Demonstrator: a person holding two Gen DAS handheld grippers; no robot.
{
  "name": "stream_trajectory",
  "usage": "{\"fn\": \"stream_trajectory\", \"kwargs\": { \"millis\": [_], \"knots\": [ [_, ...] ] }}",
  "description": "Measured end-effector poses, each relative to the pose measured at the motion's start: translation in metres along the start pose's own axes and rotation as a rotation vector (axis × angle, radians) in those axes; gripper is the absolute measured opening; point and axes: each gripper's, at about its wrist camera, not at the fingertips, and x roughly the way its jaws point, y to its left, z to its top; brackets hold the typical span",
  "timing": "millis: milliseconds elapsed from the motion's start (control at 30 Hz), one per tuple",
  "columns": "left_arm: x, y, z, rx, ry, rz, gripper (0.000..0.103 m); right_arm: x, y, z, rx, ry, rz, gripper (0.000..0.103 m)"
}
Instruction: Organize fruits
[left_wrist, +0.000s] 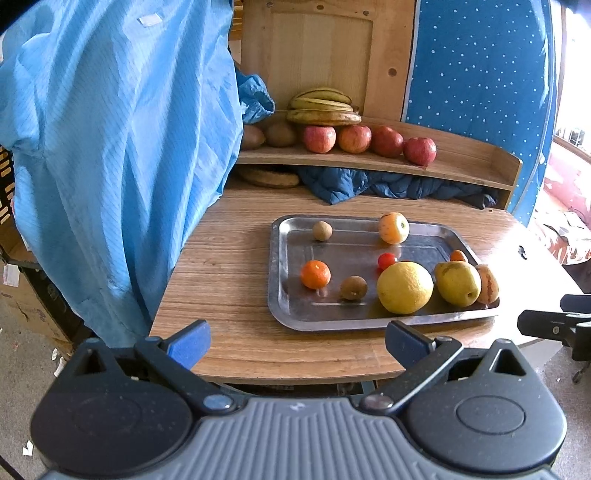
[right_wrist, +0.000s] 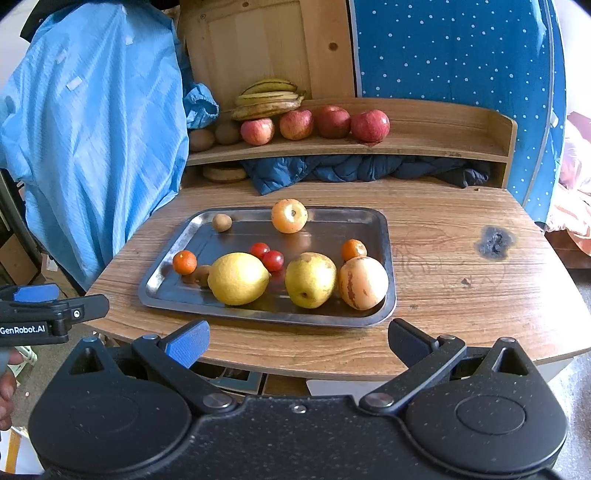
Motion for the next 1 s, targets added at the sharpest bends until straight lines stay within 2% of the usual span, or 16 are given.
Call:
{"fn": "stream_trajectory", "kwargs": {
  "millis": [1000],
  "knots": [
    [0.0034, -0.0027, -0.001, 0.009, 0.01, -0.025, 0.102, 0.0016, -0.0001, -0.0009, 0.0, 0.01, -0.011, 0.102]
  ]
}}
